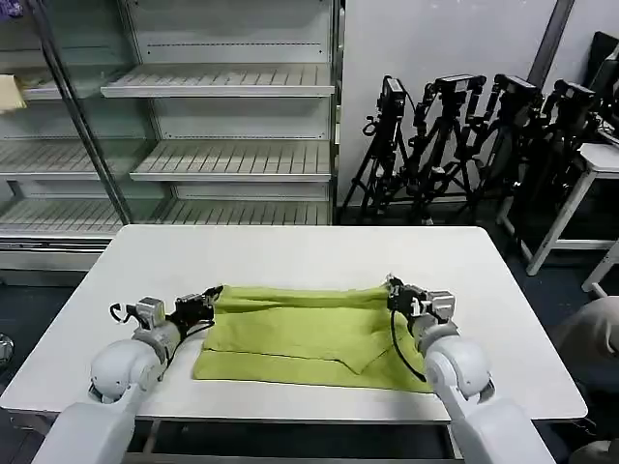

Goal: Fold and organize the clothes.

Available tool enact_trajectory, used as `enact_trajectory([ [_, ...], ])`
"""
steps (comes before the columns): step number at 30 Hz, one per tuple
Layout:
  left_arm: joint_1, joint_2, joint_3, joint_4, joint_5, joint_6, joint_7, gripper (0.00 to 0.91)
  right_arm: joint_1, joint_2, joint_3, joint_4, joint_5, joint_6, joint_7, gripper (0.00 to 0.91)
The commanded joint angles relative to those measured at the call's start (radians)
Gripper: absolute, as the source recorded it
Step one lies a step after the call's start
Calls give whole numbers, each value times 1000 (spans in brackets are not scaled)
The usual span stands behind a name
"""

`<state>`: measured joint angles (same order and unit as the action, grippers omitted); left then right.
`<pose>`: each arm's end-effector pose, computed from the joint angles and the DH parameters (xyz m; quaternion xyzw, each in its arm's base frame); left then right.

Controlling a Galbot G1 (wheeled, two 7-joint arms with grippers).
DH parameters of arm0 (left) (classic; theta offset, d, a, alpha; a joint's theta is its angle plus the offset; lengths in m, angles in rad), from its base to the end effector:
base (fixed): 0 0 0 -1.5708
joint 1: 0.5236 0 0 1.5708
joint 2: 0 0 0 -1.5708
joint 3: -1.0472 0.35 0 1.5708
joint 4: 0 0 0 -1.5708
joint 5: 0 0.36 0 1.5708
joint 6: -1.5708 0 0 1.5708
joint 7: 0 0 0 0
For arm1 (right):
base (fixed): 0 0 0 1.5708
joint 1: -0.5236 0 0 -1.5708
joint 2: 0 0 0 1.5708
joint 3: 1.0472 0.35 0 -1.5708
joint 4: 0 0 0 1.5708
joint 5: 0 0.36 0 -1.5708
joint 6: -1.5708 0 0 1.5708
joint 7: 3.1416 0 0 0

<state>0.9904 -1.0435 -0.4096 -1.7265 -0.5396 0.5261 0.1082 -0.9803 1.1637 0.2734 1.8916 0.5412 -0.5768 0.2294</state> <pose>0.3684 0.1131 -0.2541 -0.1404 -0.9707 -0.0047 0.1950 0.3470 -0.0160 -0.2280 0.0878 -0.9822 -0.0046 0.1657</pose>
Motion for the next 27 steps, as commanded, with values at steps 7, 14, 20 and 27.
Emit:
enact_trajectory([
  [7,157,11,-36,-78,11,-55,1,20,-105,-37,40,98,-1,-1,-5,0],
  [14,173,7,-34,-92,18,-58,1,20,-116,-36,47,102,-1,-1,-7,0],
  [20,188,26,-43,-114,16,-55,2,20,-137,-43,44,128,1,-1,-6,0],
  [27,202,30,-49,-126,17,-55,2,20,-180,-45,68,162,3,-2,0,0],
])
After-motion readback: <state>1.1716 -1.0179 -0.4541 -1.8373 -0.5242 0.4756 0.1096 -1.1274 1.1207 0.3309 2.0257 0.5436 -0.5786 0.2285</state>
